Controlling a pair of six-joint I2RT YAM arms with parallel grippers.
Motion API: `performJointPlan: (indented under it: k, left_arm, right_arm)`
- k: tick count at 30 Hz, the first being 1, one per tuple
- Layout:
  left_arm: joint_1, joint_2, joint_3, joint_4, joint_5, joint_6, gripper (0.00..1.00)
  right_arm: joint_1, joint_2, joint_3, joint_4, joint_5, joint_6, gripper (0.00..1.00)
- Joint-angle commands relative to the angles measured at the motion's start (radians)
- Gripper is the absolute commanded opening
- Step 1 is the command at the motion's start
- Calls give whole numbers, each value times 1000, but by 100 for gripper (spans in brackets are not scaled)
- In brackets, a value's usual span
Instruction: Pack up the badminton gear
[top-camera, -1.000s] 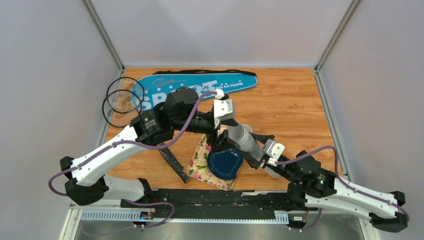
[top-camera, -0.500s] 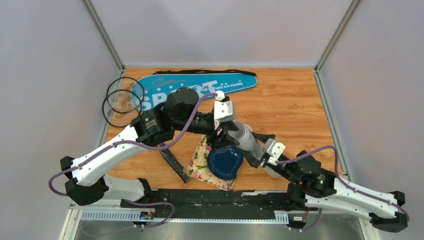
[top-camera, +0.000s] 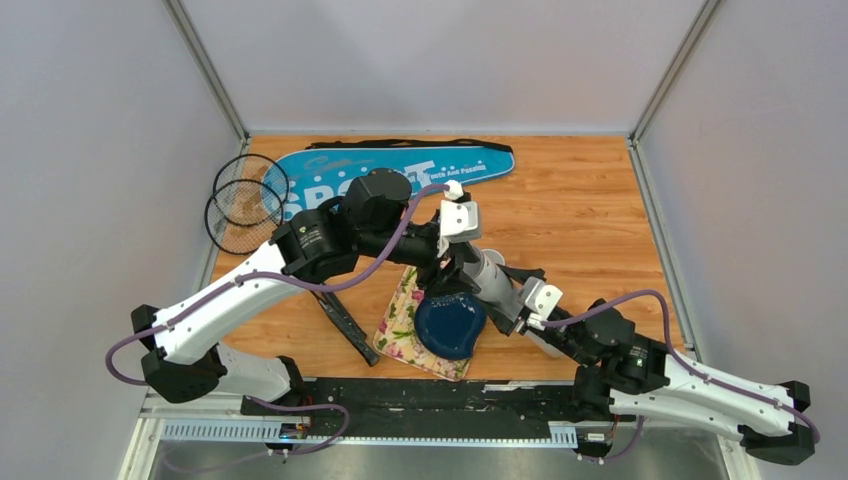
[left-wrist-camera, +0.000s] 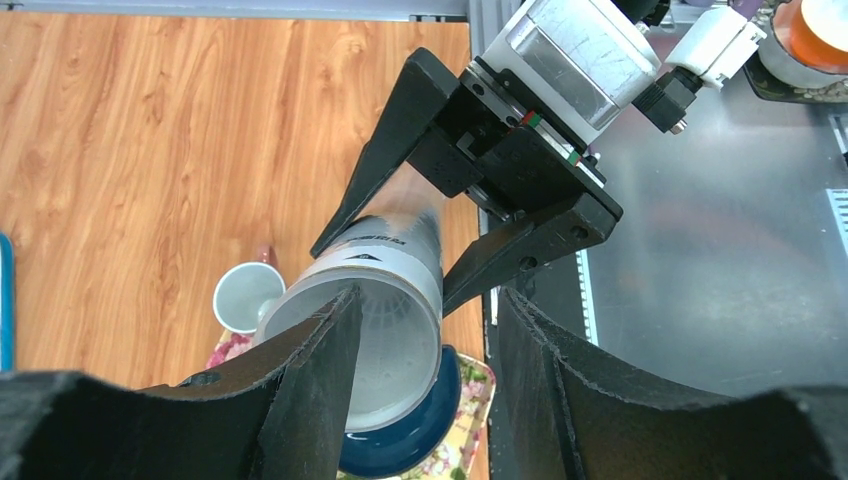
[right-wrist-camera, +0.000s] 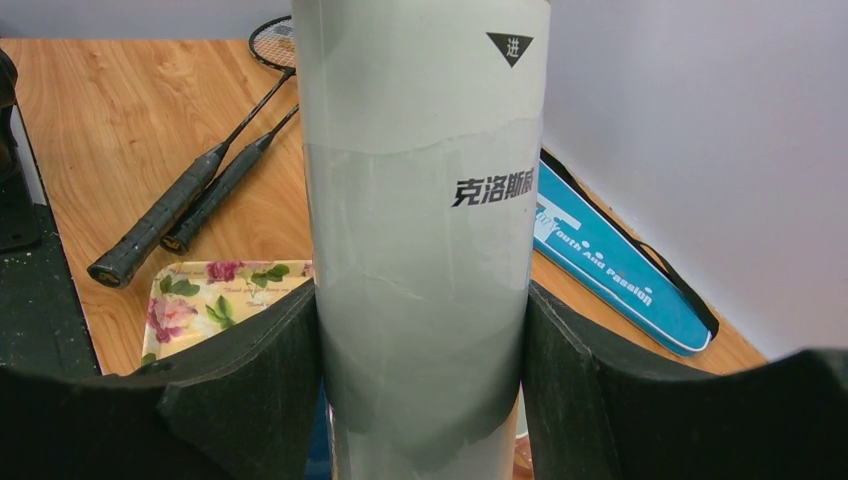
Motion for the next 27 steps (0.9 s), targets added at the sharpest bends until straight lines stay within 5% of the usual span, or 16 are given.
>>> performJointPlan:
  k: [1, 11, 27]
  left_arm:
    - [-13, 49, -8, -69, 47, 15, 62]
    - [-13, 83, -30, -52, 165, -28, 62]
    - [51, 118, -59, 30, 136, -115, 65]
  right_arm:
    - [9, -26, 58, 175, -83, -40, 20]
    - [9, -43, 68, 160, -111, -49, 19]
    - [9, -90, 78, 127, -194, -14, 18]
